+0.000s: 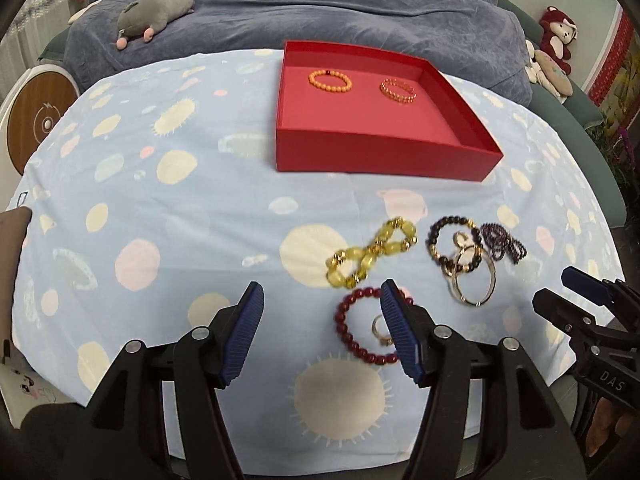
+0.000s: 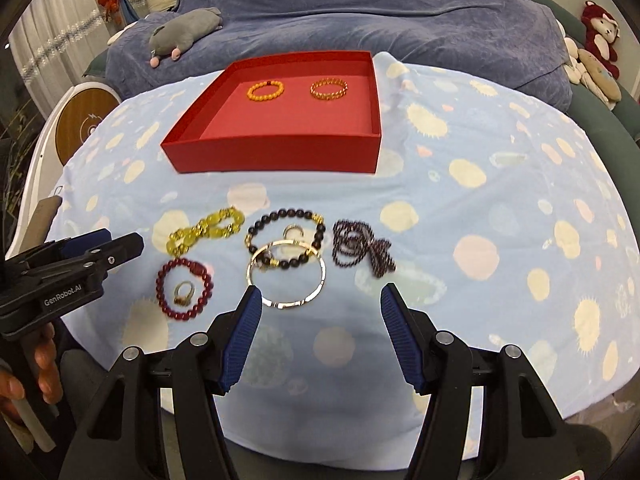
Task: Organize jewelry
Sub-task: 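Withdraw both tools from the box back toward the bracelets, then grasp the dark red bead bracelet with the left tool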
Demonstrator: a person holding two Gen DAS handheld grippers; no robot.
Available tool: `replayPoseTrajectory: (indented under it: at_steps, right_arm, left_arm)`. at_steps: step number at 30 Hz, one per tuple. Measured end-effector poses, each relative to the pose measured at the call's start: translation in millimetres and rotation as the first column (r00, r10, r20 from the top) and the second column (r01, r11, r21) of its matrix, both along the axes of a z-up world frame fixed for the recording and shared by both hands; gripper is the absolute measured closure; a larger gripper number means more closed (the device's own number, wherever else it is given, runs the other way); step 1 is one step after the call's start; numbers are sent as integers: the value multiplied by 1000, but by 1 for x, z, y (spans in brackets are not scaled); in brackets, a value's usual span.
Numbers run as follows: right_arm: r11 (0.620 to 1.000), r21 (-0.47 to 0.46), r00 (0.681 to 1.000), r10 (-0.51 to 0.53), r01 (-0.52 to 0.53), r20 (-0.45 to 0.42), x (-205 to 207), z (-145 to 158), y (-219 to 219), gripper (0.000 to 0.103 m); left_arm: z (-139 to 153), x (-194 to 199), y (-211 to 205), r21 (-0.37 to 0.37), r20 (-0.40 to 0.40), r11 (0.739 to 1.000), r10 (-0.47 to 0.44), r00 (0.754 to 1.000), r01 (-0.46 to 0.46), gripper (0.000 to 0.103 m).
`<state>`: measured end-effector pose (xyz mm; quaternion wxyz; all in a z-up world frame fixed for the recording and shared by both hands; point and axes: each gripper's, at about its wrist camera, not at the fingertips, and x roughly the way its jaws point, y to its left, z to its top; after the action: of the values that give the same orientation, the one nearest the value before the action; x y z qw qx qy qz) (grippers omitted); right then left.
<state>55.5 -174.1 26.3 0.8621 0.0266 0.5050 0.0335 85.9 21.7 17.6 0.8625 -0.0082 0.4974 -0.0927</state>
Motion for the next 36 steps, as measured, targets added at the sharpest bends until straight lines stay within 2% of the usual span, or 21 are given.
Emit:
replayPoseTrajectory:
  at_steps: [6, 9, 13, 15, 17, 20, 30, 36]
  right_arm:
    - [1000, 10, 1000, -3, 3, -16, -14, -13, 8, 43]
    - [1000, 12, 1000, -9, 9, -23, -11, -17, 7, 43]
    - [1000, 22, 999, -15, 16, -32, -3, -21, 7, 43]
    - [1000, 24, 999, -14, 15, -35, -1, -23, 8, 43]
    - [1000, 28, 999, -12, 13, -39, 0, -24, 10, 43]
    - [999, 30, 999, -8, 9, -38, 3, -25, 12, 43]
    - [999, 40, 999, 22, -21, -29, 15, -27, 23, 46]
    - [999, 51, 999, -12, 15, -45, 27, -34, 11, 46]
  left_arm:
    - [-21, -2, -5, 9, -29, 1000, 19, 999, -19, 48]
    - [-27, 2, -8, 5, -41, 1000, 15, 999, -15, 54]
    - [-35, 6, -13, -11, -65, 1000, 0, 998, -1, 71]
    - [-35, 5, -15, -9, -55, 1000, -4, 998, 4, 72]
    - [-35, 6, -16, -22, -58, 1000, -16, 998, 15, 85]
    - [-36, 7, -18, -36, -67, 999, -31, 997, 29, 95]
    - [-12, 1, -19, -113, -39, 993, -41, 998, 37, 95]
    - [5, 3, -25, -162, -20, 985, -55, 998, 51, 95]
